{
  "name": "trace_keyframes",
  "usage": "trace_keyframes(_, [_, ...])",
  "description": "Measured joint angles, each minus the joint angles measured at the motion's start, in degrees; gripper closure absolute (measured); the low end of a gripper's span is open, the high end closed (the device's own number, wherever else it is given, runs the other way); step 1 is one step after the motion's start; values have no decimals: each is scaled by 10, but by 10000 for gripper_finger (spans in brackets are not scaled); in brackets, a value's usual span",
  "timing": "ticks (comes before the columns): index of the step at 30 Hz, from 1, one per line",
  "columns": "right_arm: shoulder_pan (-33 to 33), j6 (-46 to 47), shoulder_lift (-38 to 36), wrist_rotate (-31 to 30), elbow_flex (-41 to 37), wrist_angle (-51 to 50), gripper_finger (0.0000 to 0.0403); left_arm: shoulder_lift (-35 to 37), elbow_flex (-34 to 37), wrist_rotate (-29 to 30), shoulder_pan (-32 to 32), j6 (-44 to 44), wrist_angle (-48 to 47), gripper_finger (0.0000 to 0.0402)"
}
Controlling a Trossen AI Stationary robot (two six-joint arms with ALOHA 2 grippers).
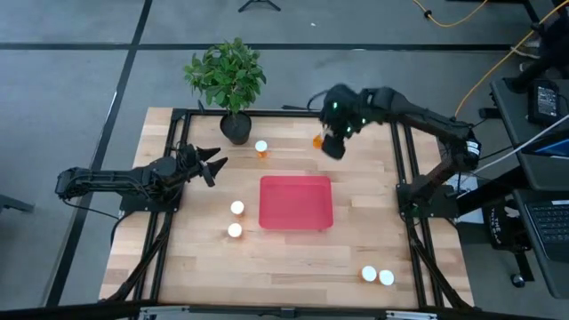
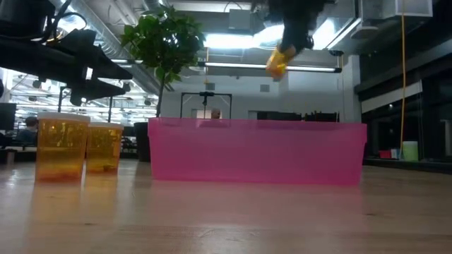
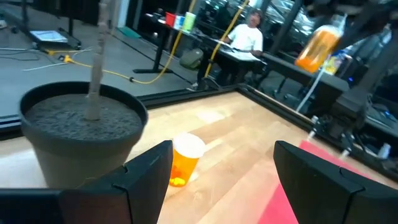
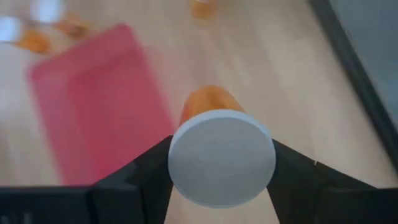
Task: Pick and place pill bottles into a basket
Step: Put the orange pill bottle into the red bin
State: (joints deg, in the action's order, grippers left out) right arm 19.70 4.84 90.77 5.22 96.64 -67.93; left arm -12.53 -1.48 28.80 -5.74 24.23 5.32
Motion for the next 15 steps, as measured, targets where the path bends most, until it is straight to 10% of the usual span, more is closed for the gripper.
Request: trace_keyframes(15, [-205,164,156,-70,-6,3,187,0,0,-133,0,-50,0,128])
